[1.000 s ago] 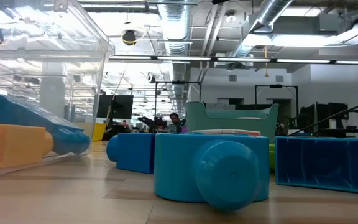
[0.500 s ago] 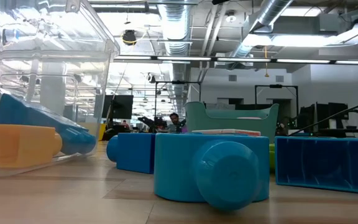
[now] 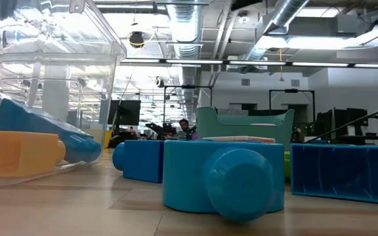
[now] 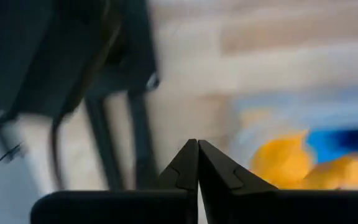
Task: Pick & Place Toys
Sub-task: Put the orange playing card into the yellow bin
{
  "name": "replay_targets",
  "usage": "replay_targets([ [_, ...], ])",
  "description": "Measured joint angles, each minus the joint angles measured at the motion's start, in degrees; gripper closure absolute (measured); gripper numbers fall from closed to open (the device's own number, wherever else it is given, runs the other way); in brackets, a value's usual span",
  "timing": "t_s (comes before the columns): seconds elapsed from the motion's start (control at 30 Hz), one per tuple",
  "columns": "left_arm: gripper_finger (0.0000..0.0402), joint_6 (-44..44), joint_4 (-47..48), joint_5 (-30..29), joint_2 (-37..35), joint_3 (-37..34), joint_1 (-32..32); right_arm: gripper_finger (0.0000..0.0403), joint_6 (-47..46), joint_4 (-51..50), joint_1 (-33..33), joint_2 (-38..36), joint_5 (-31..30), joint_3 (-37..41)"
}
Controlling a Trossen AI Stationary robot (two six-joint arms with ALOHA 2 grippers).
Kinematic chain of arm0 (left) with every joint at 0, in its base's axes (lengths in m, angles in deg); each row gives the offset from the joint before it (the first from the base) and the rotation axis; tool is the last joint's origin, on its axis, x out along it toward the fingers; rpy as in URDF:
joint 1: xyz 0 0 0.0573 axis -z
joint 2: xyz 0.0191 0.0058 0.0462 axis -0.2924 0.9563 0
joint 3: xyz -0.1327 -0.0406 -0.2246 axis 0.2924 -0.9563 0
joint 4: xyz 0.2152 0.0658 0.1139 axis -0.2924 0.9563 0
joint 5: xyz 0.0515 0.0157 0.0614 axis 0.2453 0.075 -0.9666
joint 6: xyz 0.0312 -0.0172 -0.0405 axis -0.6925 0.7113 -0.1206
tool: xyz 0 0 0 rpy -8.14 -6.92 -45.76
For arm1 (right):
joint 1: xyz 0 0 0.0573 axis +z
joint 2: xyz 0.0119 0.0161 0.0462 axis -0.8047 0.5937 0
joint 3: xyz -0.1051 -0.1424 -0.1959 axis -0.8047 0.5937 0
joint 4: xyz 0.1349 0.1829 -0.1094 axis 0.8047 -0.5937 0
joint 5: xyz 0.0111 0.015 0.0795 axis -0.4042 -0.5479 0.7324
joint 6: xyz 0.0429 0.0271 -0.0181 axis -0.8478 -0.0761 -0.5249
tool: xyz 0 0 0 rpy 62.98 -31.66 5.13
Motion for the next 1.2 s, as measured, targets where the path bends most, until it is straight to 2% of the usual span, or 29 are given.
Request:
replay_targets([
  [0.27, 0.0401, -9.29, -3.26, -14.06, -5.91, 0.01, -8.86, 0.0017, -3.15, -5.47, -1.72, -1.85, -0.02, 0.02],
  [0.4, 0.0401, -17.56, -9.99, -21.23, -8.04, 0.01, -14.18, 0.0017, -4.74, -8.33, -2.66, -2.83, -0.04, -0.06],
  [0.53, 0.0401, -30.66, -21.2, -25.82, -8.83, 0.01, -20.79, 0.0017, -6.29, -11.46, -3.42, -3.21, -0.02, -0.02],
  [0.73, 0.0401, -58.29, -46.01, -25.08, -6.95, 0.01, -30.43, 0.0017, -10.47, -18.41, -3.39, -3.48, -0.01, 0.0],
  [0.87, 0.0401, -75.0, -64.37, -20.25, -3.79, 0.08, -34.99, 0.0017, -16.89, -20.26, -3.36, -3.71, 2.11, 2.29],
  [1.03, 0.0401, -81.91, -78.11, -14.38, -0.1, 0.08, -38.33, 0.0017, -28.27, -21.04, -3.2, -3.6, 9.15, 8.52],
  [1.2, 0.0401, -82.2, -80.37, -13.8, 1.15, 0.08, -39.09, 0.0017, -33.74, -16.25, -1.57, -2.71, 13.73, 15.4],
])
